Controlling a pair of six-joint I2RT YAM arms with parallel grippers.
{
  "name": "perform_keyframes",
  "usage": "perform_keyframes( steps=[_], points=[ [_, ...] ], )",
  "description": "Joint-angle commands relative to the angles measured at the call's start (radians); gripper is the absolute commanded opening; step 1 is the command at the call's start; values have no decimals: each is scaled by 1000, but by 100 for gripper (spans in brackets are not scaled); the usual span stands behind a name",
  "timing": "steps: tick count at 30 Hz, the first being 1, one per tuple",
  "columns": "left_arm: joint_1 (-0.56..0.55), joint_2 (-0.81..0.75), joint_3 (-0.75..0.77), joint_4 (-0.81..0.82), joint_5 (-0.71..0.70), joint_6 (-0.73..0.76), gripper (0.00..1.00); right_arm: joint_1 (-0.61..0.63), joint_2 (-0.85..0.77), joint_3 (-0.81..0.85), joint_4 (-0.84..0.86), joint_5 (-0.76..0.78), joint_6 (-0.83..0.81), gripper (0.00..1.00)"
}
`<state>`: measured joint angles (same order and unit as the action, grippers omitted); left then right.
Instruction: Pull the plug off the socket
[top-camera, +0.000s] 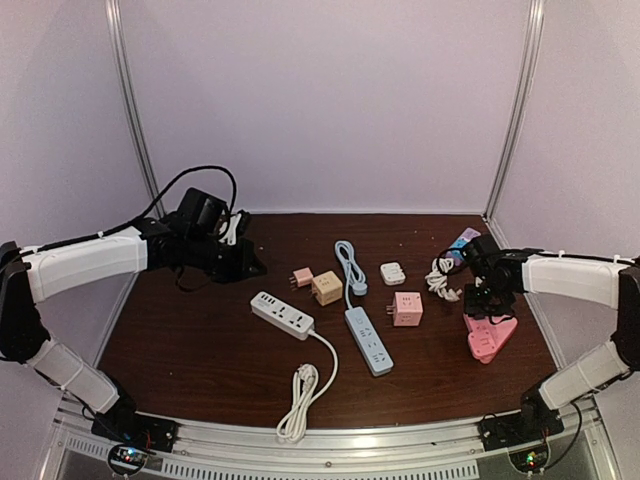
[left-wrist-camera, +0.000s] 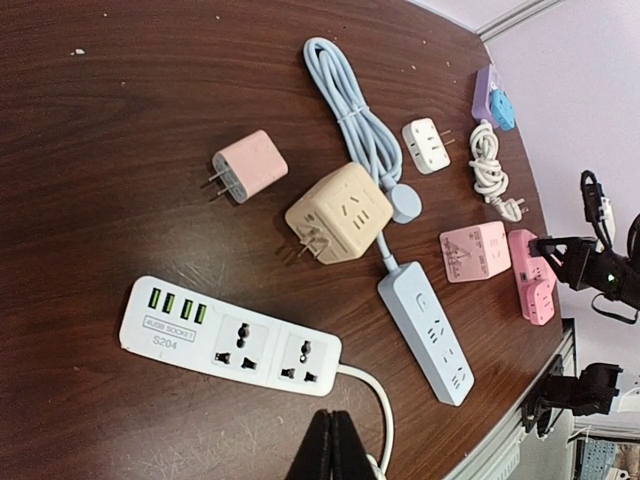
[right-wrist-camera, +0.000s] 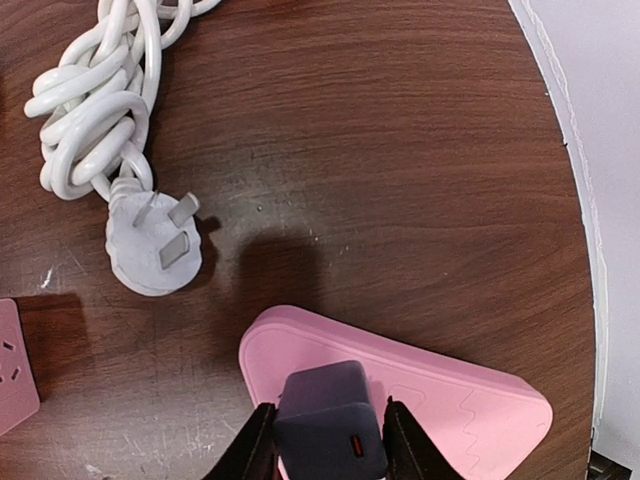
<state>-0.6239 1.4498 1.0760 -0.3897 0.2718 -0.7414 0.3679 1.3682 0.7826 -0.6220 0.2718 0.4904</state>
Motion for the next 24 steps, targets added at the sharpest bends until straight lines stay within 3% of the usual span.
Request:
perform_keyframes(
  steps=[1, 11, 24],
  points=[
    [-7, 10, 35, 32, -6, 0, 0, -6, 9, 1, 14, 5, -11, 34],
    [-16, 20, 30, 52, 10, -11, 0, 26, -47, -1, -7, -70, -15, 10],
    [-53, 56, 2, 133, 60, -63, 0, 286, -133, 60, -66, -95, 96, 2]
  ],
)
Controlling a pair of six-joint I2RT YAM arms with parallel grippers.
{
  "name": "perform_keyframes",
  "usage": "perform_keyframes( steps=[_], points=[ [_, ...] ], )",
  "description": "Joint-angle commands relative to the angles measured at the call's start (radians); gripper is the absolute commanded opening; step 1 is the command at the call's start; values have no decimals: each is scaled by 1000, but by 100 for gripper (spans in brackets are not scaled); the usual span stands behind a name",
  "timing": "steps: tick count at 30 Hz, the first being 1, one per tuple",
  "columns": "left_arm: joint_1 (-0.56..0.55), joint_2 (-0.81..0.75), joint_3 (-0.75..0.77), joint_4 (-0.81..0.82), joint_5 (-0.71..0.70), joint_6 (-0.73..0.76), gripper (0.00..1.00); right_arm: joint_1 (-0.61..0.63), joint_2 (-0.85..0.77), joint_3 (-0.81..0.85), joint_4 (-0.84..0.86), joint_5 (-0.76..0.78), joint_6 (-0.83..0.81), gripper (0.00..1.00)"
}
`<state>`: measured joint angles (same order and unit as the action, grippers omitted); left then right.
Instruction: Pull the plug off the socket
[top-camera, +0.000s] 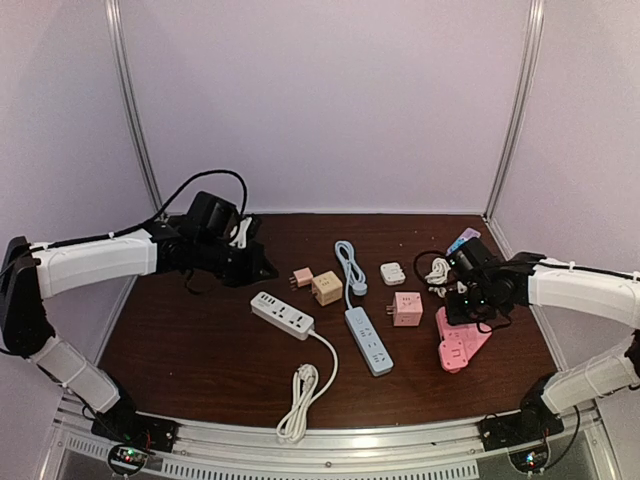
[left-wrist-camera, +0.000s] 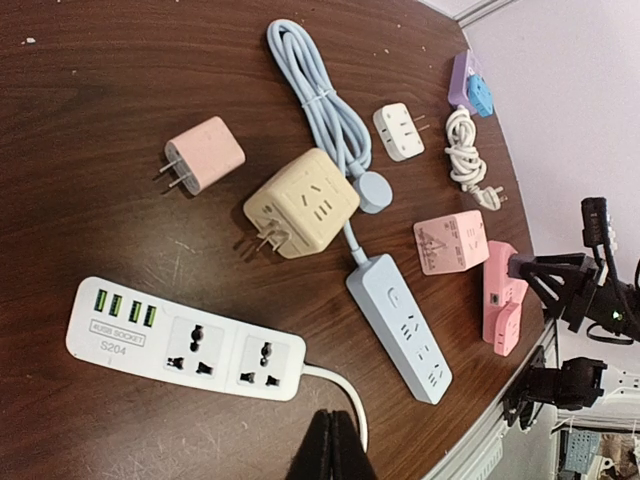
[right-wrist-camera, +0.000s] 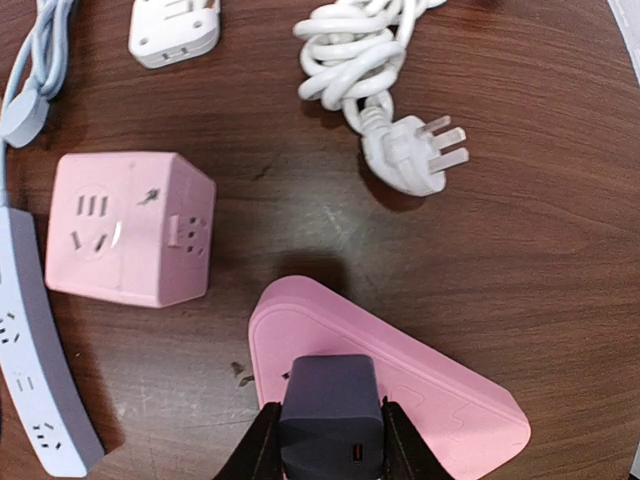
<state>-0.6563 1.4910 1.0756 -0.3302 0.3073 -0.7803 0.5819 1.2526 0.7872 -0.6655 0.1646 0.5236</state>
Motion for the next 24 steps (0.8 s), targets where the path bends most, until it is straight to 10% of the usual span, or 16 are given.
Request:
perform_keyframes(
  steps=[1, 24],
  points=[
    [-26, 16, 1, 77, 28, -26, 0, 94, -15, 64, -25, 18, 75, 2],
    [-329, 367, 122, 414, 137, -192, 1, 275, -54, -69, 218, 9, 296, 0]
  ],
)
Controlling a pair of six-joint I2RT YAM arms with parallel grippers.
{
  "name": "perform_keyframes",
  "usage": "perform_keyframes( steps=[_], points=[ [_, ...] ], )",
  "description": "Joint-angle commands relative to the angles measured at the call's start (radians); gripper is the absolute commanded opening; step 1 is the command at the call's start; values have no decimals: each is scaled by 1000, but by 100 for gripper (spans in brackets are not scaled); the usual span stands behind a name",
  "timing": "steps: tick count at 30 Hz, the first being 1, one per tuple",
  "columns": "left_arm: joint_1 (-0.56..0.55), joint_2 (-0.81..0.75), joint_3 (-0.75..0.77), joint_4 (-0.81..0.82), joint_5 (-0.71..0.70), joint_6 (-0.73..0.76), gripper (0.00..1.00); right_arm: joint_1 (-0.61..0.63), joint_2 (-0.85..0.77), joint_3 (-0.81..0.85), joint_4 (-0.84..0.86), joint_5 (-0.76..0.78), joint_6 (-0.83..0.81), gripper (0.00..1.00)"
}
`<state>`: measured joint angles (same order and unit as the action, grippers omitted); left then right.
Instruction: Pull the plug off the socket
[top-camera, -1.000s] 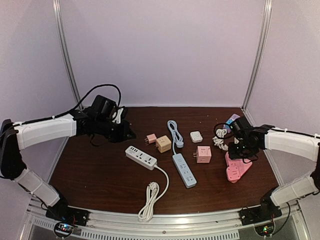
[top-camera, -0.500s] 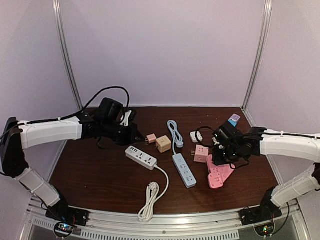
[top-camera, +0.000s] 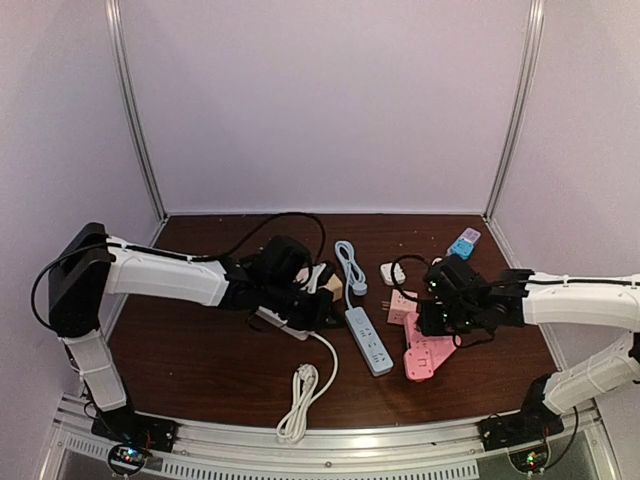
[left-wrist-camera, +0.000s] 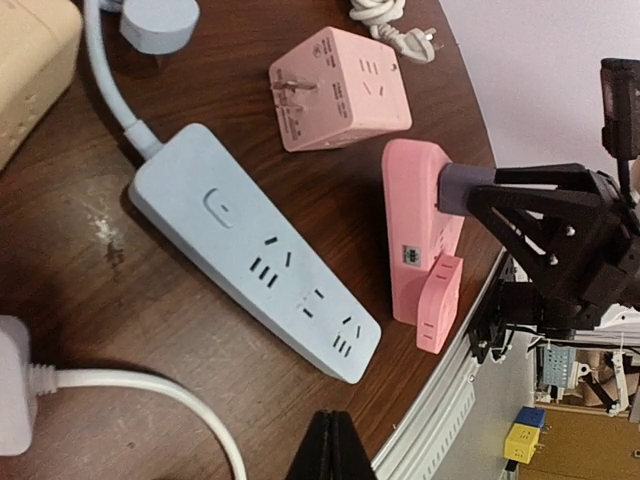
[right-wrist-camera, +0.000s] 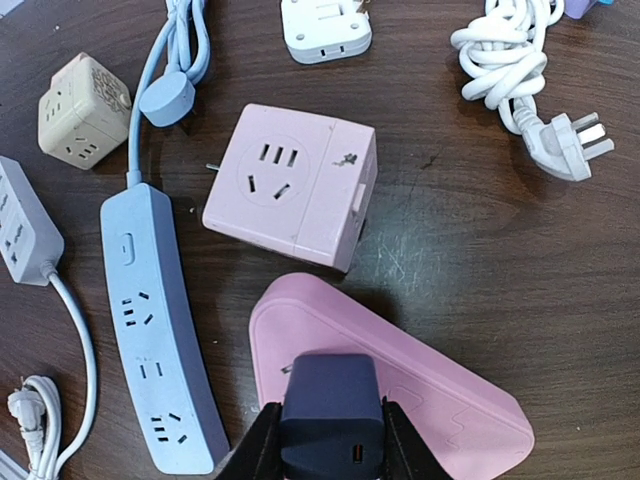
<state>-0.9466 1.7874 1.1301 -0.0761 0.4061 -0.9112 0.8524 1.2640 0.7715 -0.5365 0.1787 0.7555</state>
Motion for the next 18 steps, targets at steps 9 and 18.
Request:
perform_keyframes(
  steps=[9, 18],
  points=[
    [-94, 223, 175, 272, 52, -110, 12, 7, -161, -141, 203, -47, 59, 0],
    [-105, 289, 219, 276, 40, -89, 28, 18, -146, -161, 322, -99, 51, 0]
  ],
)
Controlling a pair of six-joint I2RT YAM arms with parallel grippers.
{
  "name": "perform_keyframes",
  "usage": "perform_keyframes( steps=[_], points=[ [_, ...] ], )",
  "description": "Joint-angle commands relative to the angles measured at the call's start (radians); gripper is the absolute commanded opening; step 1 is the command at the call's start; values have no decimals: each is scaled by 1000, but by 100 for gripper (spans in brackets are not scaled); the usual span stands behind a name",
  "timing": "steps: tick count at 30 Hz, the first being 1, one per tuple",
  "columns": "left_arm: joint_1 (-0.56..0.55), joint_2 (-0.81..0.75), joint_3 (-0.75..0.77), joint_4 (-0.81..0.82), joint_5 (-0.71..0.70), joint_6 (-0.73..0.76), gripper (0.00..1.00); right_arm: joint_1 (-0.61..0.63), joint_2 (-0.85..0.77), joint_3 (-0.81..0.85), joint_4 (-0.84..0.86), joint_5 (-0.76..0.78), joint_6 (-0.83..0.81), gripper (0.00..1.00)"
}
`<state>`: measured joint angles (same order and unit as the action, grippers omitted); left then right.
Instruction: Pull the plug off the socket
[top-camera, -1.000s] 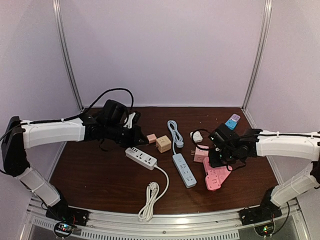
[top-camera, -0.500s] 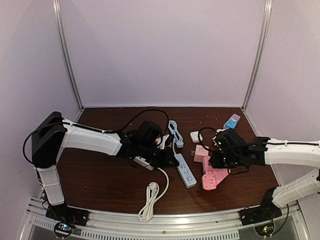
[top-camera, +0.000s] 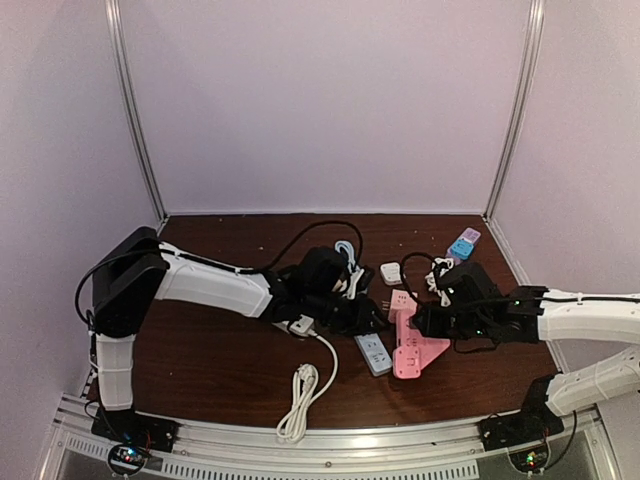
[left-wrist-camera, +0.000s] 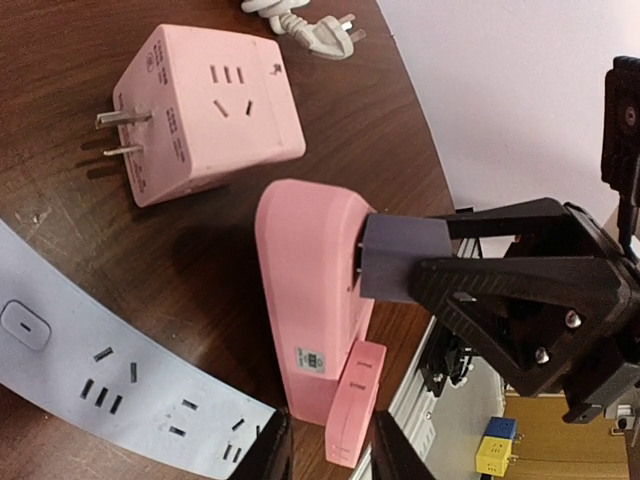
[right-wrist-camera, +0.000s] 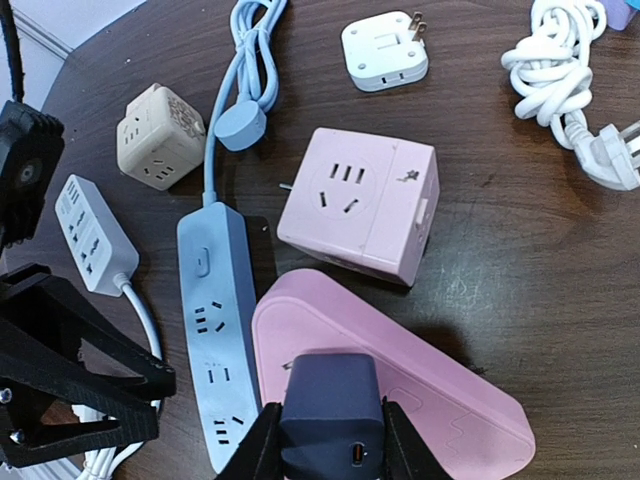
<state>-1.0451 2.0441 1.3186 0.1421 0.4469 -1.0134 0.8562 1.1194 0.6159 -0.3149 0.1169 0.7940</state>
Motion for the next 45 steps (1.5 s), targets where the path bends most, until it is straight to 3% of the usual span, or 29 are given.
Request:
perform_keyframes(
  steps=[1, 9, 22, 34, 38, 45],
  points=[
    [-6, 37, 35, 60, -1, 16, 30, 16, -1, -7, 110, -42, 9, 0],
    [-8, 86, 82, 62, -15, 59, 40, 28, -12, -26, 138, -58, 1, 0],
    [-7, 122, 129, 41, -59, 161, 42, 41, -41, -59, 174, -71, -10, 0],
    [3, 147, 147, 117, -23, 223, 48, 45, -71, -93, 196, -68, -16, 0],
    [2, 165, 162, 120, -11, 215, 42, 47, -61, -91, 199, -65, -20, 0],
    [2, 172, 160, 133, -3, 200, 24, 53, -50, -79, 190, -54, -24, 0]
  ],
)
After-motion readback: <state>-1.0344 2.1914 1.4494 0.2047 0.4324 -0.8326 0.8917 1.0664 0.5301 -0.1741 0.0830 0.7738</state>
